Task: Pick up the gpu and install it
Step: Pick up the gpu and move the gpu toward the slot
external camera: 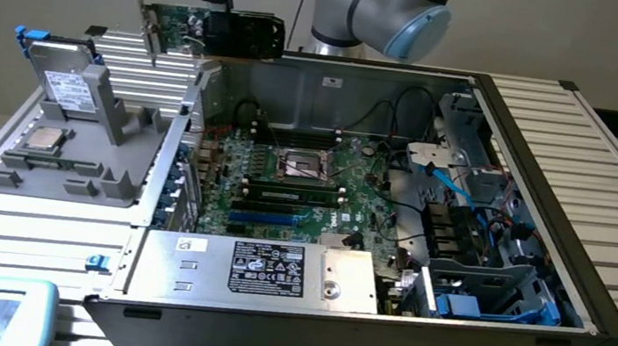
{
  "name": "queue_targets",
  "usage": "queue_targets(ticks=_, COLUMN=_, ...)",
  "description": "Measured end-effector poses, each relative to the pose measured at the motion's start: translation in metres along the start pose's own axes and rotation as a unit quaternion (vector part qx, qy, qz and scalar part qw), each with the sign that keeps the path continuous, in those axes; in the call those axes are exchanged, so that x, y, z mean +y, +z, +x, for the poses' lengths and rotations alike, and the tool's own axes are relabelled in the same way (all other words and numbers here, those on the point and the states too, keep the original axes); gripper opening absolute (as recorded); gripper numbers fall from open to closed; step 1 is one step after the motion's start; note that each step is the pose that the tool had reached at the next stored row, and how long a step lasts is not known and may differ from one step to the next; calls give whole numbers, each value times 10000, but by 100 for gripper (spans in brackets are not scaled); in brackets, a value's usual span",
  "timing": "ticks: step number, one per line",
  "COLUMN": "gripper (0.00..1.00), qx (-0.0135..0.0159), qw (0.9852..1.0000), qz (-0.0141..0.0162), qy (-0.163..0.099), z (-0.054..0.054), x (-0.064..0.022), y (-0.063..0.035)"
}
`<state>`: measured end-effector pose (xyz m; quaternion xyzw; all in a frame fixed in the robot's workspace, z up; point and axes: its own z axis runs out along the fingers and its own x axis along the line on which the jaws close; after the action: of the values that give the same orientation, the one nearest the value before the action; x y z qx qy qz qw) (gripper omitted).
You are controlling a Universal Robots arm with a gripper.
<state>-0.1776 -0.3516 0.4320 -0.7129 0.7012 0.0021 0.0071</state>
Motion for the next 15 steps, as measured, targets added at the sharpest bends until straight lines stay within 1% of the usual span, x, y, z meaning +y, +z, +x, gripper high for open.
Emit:
queue_targets(ticks=6, gripper=27, qx=-2, qw=10000, qz=0, qy=0, z=4, x=-220, y=2)
queue_targets(ticks=7, gripper=27, qx=-3, qw=10000, qz=1, qy=0, z=6, x=-361, y=3)
queue_targets(ticks=8, gripper=27, qx=-3, qw=10000, qz=1, qy=0, z=6, x=-375, y=3)
queue_targets(ticks=9, gripper=27, qx=-2, qw=10000, qz=0, qy=1, z=7, x=-420, y=3)
queue_targets(ticks=10, gripper=27, qx=-2, qw=10000, qz=0, qy=2, z=7, x=-440, y=3)
queue_targets(ticks=15, gripper=27, qx=-2, qw=10000, qz=1, qy=19, z=8, x=-514, y=4)
